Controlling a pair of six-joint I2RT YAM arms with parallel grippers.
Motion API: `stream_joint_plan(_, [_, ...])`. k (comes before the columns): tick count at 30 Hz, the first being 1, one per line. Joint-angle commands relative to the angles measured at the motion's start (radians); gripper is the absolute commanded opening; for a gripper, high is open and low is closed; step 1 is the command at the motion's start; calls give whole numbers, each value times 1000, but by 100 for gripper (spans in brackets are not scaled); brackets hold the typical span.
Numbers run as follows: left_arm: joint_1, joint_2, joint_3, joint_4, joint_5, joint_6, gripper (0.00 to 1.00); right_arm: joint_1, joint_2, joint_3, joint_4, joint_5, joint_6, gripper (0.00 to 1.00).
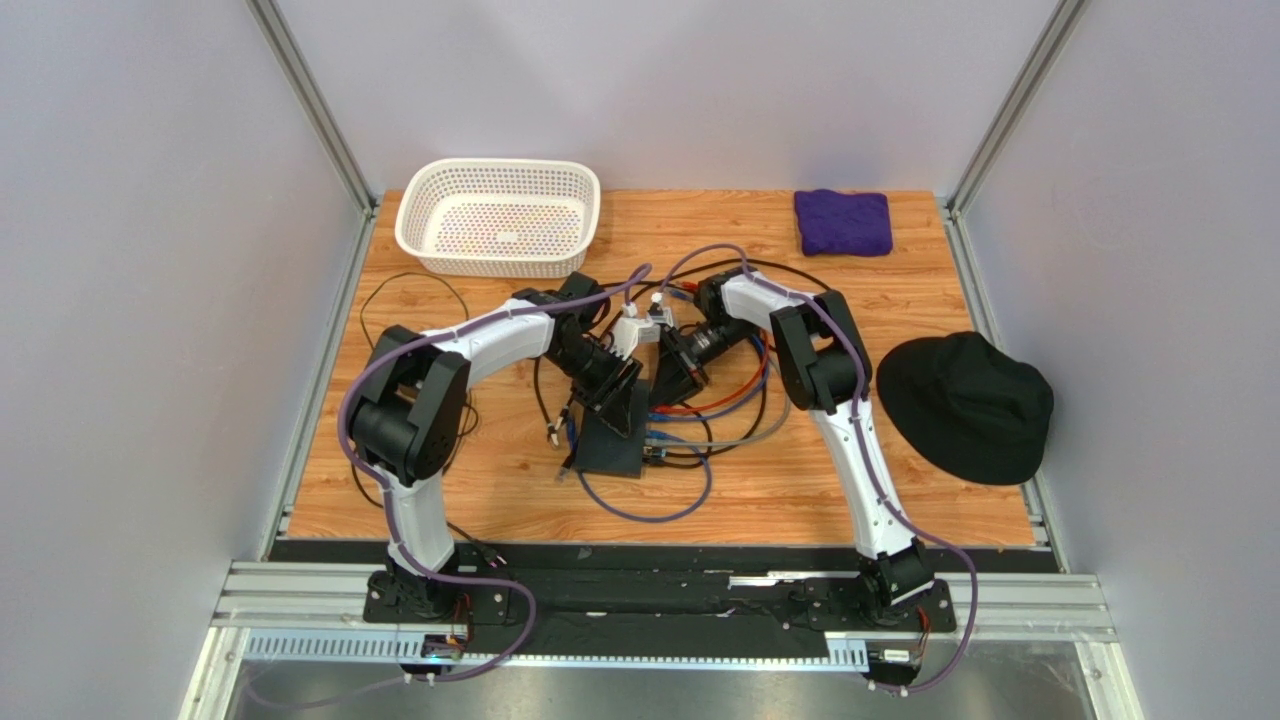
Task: Pull the plug from the switch port
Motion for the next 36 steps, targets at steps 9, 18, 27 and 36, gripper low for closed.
stream_joint_plan(9, [-26, 90, -64, -4, -207, 88, 47, 25, 30, -6, 92, 211, -106, 3])
stream_joint_plan(18, [-31, 106, -63, -4, -210, 97, 47, -46, 74, 92, -33, 141, -129, 0])
stream_joint_plan(27, [-35, 99, -66, -4, -215, 106, 47, -46, 94, 67, -217, 95, -246, 0])
stream_joint_plan(36, [-38, 98, -64, -6, -213, 117, 47, -60, 5, 32, -265, 129, -362, 0])
